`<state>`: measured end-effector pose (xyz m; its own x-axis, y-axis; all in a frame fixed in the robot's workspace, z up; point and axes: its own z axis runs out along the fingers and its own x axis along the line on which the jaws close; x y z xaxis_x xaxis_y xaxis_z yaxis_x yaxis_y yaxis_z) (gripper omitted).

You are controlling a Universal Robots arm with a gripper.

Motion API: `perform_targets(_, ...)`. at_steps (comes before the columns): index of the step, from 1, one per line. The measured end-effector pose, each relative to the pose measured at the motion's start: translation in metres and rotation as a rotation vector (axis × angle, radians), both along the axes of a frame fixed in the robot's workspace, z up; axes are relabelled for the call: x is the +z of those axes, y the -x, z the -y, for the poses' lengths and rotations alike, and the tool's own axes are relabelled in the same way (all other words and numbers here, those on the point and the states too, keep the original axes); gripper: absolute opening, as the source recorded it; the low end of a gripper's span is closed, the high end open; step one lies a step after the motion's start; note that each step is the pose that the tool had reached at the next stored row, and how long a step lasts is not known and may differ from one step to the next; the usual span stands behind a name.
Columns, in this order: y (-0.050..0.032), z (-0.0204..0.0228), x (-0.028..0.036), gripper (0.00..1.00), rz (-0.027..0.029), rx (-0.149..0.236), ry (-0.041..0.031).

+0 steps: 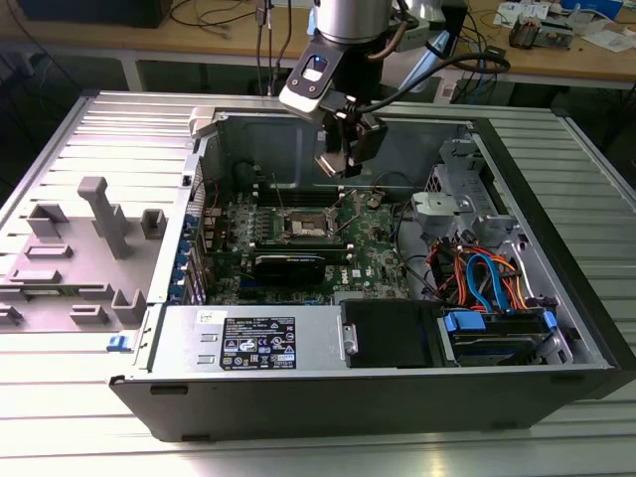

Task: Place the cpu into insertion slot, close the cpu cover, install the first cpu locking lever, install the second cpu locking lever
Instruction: 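Place the cpu into insertion slot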

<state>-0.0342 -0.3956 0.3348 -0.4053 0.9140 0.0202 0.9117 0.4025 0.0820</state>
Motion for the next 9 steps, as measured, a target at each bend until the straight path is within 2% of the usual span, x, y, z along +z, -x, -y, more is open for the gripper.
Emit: perform_targets(9,0.0001,0.0000,-0.0016,0.54,-0.0020,-0.043,0.0001)
